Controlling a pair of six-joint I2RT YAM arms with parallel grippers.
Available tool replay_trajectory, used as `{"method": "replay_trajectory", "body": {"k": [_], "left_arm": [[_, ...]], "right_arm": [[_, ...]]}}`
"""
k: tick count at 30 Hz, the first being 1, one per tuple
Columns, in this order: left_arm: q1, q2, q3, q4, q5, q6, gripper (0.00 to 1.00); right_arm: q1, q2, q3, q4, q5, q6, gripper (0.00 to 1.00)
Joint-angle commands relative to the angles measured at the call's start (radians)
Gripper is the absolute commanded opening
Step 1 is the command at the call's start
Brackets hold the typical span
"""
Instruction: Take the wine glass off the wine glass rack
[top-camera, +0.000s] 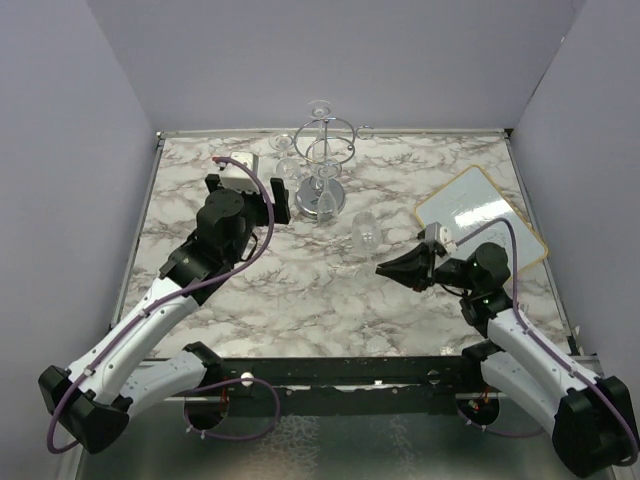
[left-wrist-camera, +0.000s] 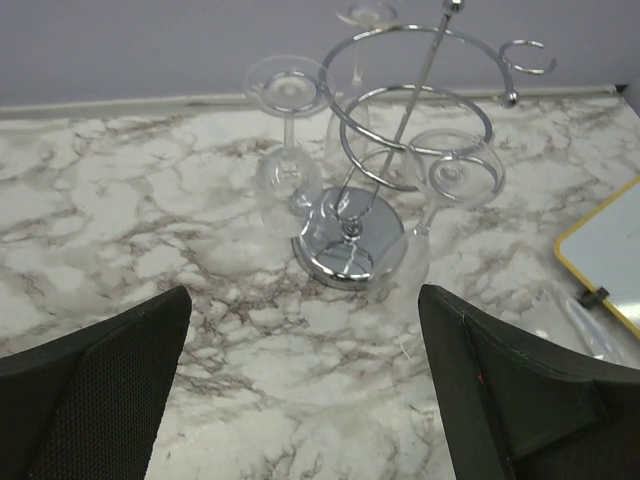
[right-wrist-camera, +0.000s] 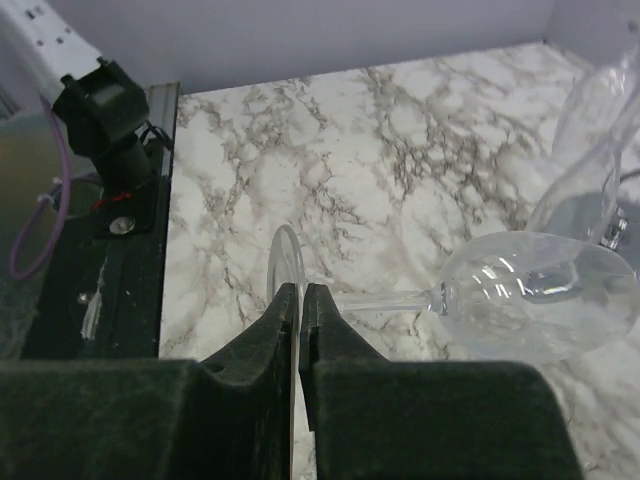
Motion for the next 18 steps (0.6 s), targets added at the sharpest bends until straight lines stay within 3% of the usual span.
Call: {"method": "replay_trajectory", "body": {"k": [1,11,18], "left_arm": [[-0.004,-0.053,0.009,-0.136,0.147,-0.139,0.99],[-0.004,-0.116,0.004,-0.218,0.308,-0.353,0.99],[-0.004,-0.065,-0.013,-0.216,0.427,-0.455,0.99]], "right_arm": [[0.069,-0.115,-0.02,-0.045,-0.047,-0.328,0.01],[0.167,-0.147,-0.06,0.033,-0.084,-0.442,0.01],[0.241,-0.123,-0.069,0.047,-0.125,-0.518,0.01]]}}
